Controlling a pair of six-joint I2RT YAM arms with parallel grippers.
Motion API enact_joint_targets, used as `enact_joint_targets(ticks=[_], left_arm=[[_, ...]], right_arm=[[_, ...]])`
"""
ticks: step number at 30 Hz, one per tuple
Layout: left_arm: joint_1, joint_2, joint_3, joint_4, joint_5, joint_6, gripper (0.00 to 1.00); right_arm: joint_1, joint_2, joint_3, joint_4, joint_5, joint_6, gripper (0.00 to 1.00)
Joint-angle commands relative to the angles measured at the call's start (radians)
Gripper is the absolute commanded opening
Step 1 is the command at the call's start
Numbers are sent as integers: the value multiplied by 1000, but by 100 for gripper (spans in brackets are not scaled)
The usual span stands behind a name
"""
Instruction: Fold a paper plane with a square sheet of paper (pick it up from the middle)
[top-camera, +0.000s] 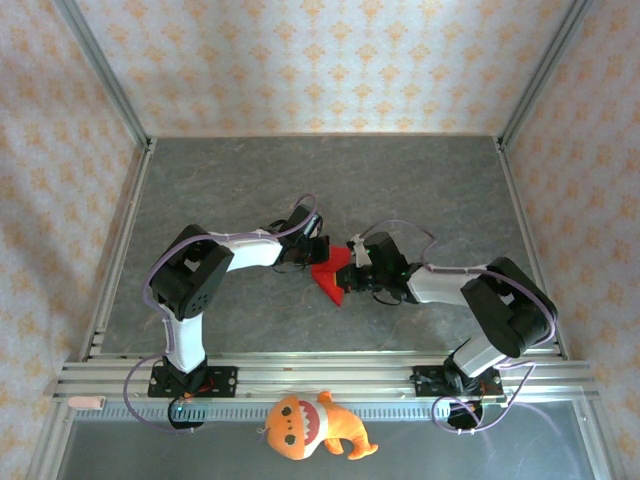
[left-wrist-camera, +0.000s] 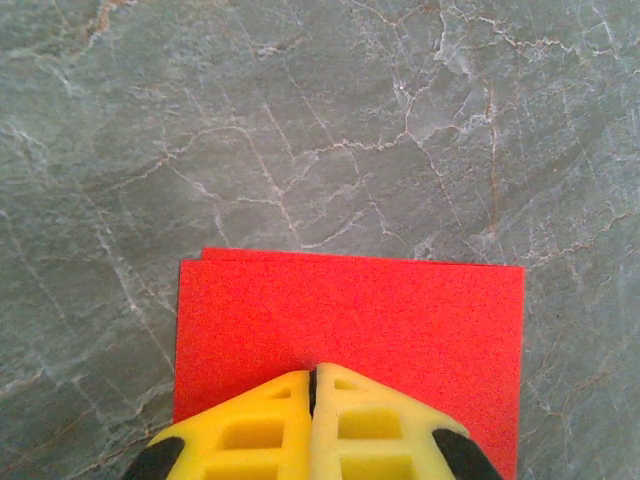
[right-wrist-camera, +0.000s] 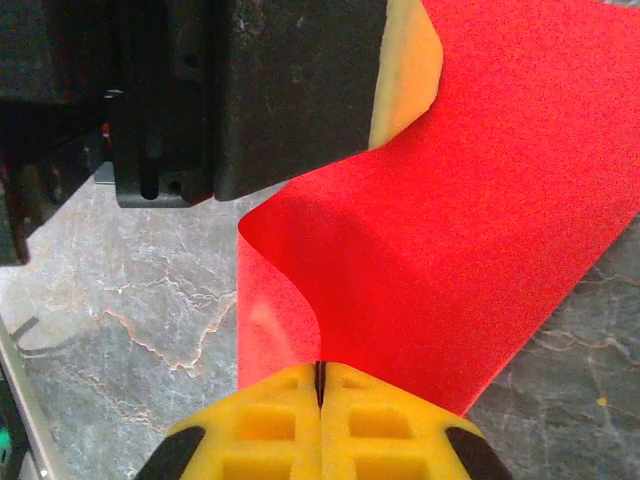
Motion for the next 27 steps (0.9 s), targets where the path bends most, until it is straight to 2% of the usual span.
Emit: enact_joint_targets(ticks=[1, 8, 19, 27], left_arm=[[-9, 28, -44, -62, -45, 8, 1], [-9, 25, -44, -61, -43, 5, 0], [-9, 23, -46, -56, -40, 0, 1], [-9, 22, -48, -58, -42, 1, 1]], right_arm=[[-6, 15, 26, -29, 36, -30, 0], [-7, 24, 24, -37, 21, -38, 0], [-6, 43, 19, -26, -76, -32, 1], [-7, 49, 22, -36, 18, -28, 1]])
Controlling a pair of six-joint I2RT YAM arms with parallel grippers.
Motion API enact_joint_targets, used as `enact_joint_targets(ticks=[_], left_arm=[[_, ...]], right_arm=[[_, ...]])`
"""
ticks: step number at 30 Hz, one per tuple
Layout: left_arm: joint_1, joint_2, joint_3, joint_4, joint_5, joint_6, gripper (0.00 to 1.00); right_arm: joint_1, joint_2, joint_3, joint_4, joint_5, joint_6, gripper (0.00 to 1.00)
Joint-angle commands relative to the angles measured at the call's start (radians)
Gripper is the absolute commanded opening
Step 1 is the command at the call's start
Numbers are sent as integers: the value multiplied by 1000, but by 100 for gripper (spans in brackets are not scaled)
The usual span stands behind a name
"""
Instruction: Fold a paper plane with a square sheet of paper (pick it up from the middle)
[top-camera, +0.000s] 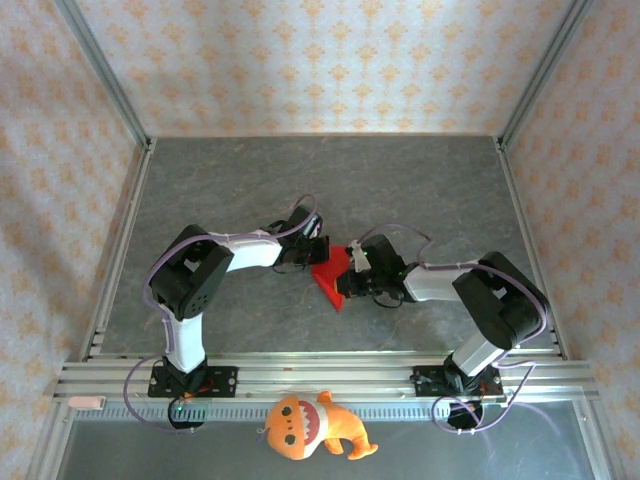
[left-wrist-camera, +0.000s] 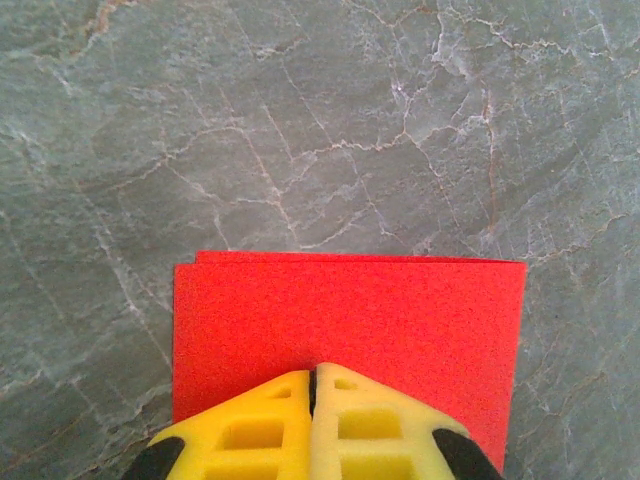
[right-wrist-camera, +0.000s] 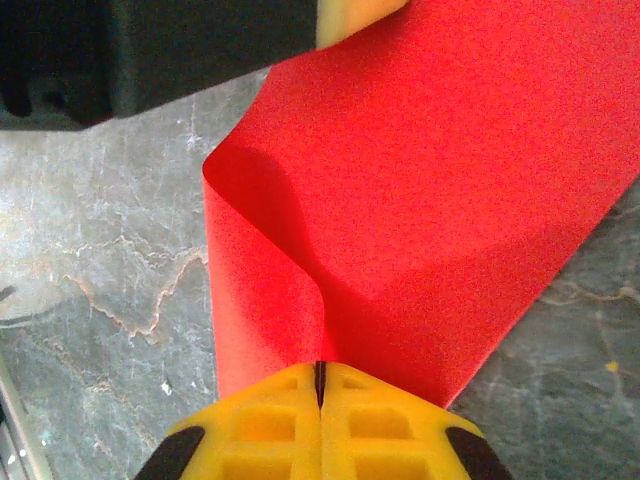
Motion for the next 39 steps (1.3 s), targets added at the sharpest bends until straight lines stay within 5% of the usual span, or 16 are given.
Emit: enact_joint_targets(ticks=[1, 39], left_arm=[[-9, 24, -39, -73, -42, 2, 1], [-10, 22, -41, -69, -44, -1, 1]], right_arm=[[-7, -6, 18, 1, 52, -7, 1], [-5, -36, 18, -44, 62, -14, 1]])
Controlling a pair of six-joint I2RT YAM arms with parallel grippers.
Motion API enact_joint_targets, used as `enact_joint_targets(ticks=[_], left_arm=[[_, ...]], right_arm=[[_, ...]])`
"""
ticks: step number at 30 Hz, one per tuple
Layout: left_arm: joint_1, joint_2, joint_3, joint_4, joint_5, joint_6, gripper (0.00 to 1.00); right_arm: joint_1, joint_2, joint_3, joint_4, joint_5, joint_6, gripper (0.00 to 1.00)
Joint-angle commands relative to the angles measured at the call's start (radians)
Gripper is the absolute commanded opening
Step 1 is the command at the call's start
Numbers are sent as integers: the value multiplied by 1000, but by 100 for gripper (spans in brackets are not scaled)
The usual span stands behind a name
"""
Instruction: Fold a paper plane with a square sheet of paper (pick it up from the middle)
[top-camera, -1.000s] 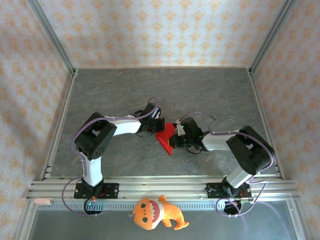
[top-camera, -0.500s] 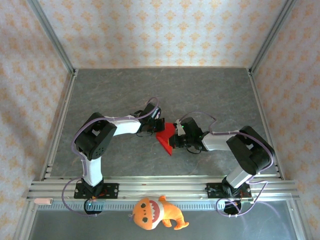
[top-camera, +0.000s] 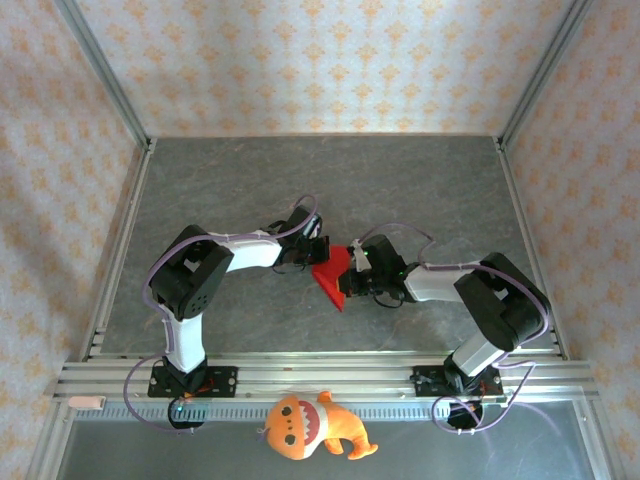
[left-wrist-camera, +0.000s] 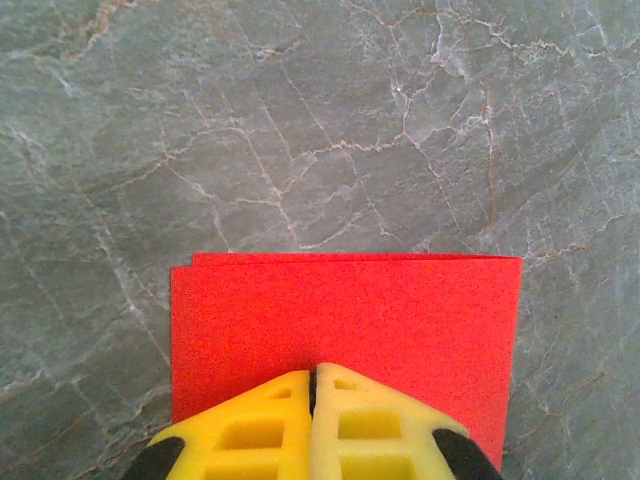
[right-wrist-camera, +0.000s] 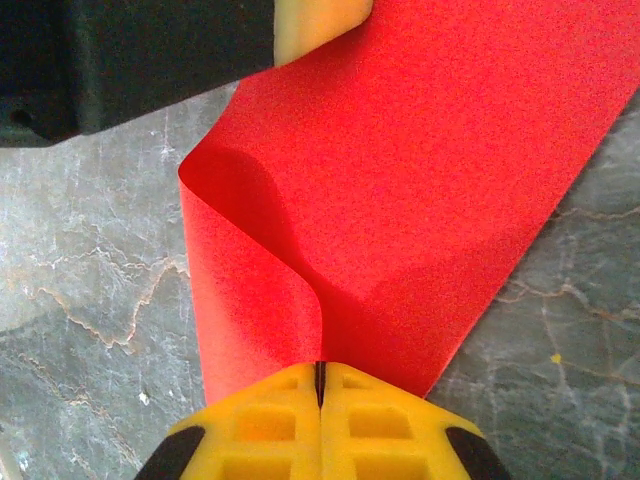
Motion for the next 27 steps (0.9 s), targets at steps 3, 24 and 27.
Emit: enact_joint_targets(ticks=[3, 24, 27], left_arm=[[-10, 25, -36, -78, -43, -1, 1], [-10, 26, -38, -76, -43, -3, 1], [-10, 30, -37, -74, -42, -2, 1]], right_arm=[[-5, -24, 15, -18, 27, -17, 1], [-5, -15, 31, -12, 53, -19, 2], [-5, -12, 36, -18, 54, -19, 2]])
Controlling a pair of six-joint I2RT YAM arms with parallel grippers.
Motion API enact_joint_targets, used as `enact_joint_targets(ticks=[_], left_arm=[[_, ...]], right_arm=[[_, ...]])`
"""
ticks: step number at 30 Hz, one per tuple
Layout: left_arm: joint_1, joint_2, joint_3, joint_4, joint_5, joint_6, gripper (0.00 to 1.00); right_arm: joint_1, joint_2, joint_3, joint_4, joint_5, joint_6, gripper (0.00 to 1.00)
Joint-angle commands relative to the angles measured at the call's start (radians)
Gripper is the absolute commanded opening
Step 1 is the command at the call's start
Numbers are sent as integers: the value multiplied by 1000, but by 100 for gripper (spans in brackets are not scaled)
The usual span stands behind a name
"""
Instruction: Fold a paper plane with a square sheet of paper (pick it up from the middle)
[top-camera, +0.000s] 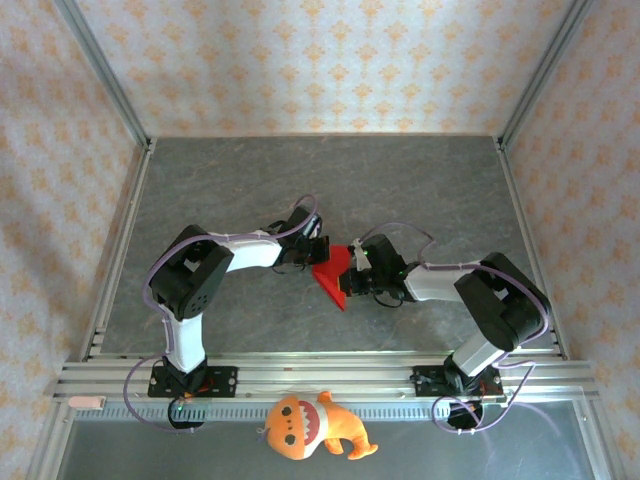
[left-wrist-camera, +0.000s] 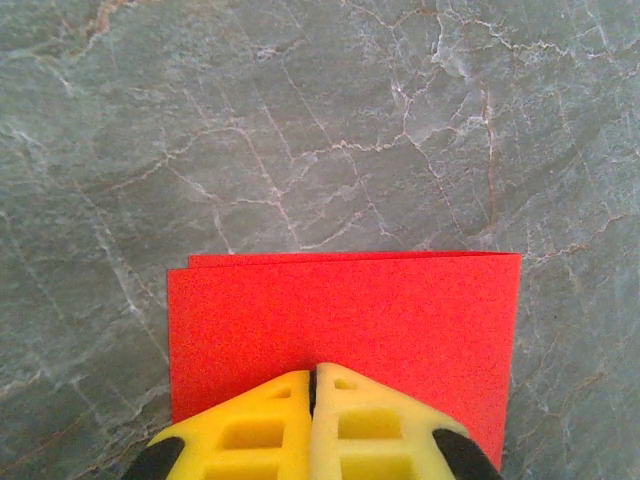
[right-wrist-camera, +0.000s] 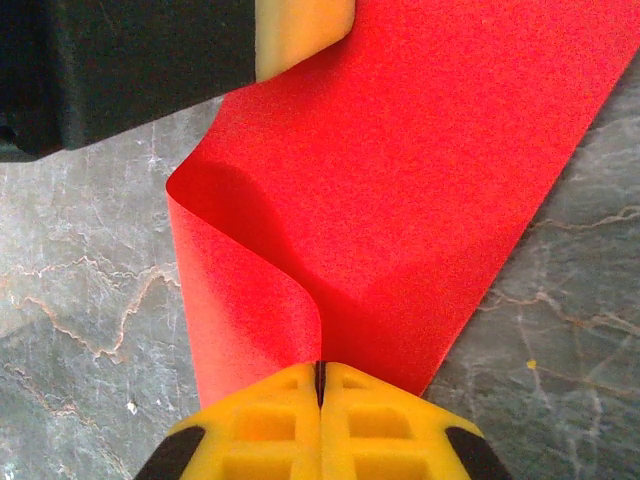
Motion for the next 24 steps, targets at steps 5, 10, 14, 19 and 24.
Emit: enact_joint_targets(ticks=[5, 10, 14, 19, 24], left_arm=[[-10, 29, -36, -74, -42, 1, 1], [-10, 25, -35, -74, -43, -1, 1], [-10, 21, -22, -76, -49, 1, 2], [-10, -28, 12, -80, -49, 4, 4], [-10, -80, 56, -86, -74, 1, 12]], right_arm=[[-2, -9, 27, -17, 30, -15, 2], [-4, -7, 15, -20, 27, -13, 2], [-3, 0, 8, -15, 26, -5, 2], [-4, 2, 0, -7, 21, 2, 2], [-3, 3, -7, -2, 26, 5, 2]])
